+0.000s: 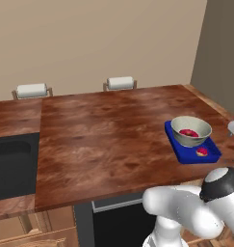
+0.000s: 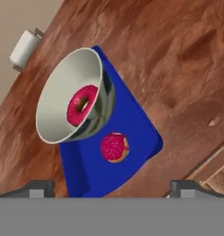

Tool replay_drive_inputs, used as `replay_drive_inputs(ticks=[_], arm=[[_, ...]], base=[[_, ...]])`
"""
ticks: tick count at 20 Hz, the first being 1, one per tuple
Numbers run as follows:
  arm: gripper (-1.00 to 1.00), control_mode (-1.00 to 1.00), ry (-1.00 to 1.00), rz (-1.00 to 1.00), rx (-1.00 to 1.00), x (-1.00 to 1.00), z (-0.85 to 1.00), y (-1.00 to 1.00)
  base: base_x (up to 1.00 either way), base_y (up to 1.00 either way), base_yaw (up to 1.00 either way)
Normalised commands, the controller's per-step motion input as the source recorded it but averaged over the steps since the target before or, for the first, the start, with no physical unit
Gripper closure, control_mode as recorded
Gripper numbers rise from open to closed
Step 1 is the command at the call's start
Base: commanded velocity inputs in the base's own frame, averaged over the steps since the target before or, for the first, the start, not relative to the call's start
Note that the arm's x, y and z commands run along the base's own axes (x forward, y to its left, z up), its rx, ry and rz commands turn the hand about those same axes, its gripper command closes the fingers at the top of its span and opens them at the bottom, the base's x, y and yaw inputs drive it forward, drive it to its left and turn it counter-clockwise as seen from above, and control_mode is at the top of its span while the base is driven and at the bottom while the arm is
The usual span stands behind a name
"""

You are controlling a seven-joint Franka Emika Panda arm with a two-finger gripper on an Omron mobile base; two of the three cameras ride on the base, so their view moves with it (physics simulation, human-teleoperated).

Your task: Place the bowl with donut and the cupcake onto the tray.

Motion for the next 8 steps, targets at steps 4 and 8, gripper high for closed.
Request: replay_drive_inputs(ticks=[4,8], arm=[[-1.00,-1.00,0.00,0.00,-0.03,0.01,0.00,0.04],[-1.00,-1.00,-0.08,0.00,0.07,-0.26,0.05,-0.04]], base=[[0.00,0.00,0.00],[0.00,0.00,0.00]])
